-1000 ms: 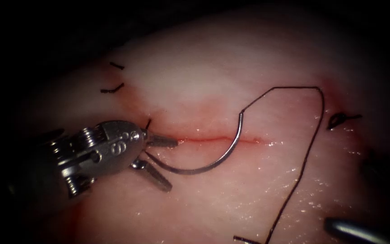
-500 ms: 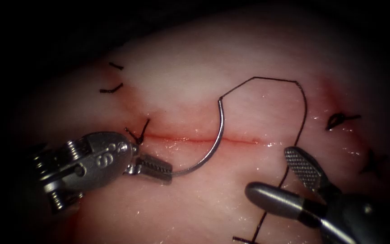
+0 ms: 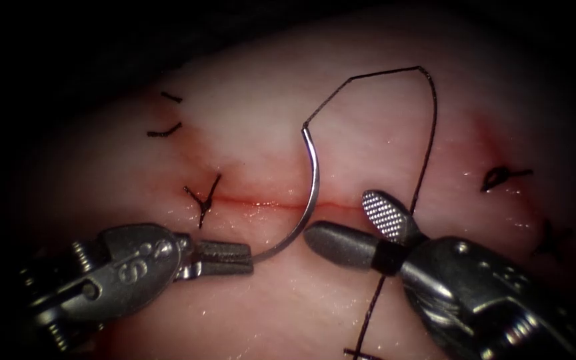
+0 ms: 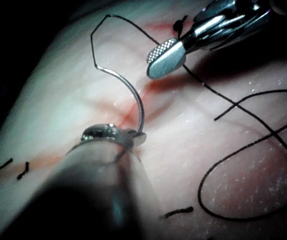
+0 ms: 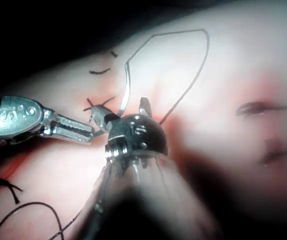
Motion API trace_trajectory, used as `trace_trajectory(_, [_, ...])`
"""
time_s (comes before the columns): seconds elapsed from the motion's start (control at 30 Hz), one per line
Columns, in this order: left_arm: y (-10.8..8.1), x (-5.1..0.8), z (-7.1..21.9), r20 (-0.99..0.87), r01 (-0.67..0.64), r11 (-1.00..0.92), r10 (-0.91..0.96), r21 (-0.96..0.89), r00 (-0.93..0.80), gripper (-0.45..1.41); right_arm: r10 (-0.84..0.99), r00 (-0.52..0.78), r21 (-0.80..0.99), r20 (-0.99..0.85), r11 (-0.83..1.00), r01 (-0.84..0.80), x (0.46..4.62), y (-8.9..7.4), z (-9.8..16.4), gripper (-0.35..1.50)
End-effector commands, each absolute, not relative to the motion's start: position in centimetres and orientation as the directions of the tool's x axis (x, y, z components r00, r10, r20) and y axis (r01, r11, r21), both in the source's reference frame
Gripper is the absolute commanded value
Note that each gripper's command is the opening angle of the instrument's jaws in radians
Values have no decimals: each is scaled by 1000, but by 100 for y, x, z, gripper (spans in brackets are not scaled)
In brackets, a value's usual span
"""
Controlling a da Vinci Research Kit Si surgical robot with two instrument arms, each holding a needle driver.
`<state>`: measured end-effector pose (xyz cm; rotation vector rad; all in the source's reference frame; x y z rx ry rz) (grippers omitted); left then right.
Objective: Wound Closure
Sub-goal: Pass the needle to the right gripper.
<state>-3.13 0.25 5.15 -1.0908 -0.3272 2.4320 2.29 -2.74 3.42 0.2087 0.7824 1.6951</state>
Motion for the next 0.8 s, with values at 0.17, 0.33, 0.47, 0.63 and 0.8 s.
trace_trajectory(0.17, [31, -316, 513, -655, -313, -876, 482, -367, -582, -45, 919, -296, 583, -261, -94, -807, 257, -250, 352, 95])
trace_trajectory(0.33, [28, -315, 509, -660, -312, -882, 472, -354, -584, -45, 920, -295, 577, -256, -100, -811, 261, -245, 357, 90])
trace_trajectory(0.47, [26, -317, 505, -663, -313, -885, 465, -344, -586, -45, 919, -304, 574, -250, -113, -811, 266, -241, 358, 76])
trace_trajectory(0.63, [25, -318, 502, -673, -310, -893, 450, -327, -587, -45, 925, -287, 542, -247, -114, -833, 273, -236, 362, -35])
trace_trajectory(0.8, [27, -317, 500, -683, -291, -907, 421, -304, -597, -45, 928, -240, 493, -284, -73, -867, 271, -232, 363, -35])
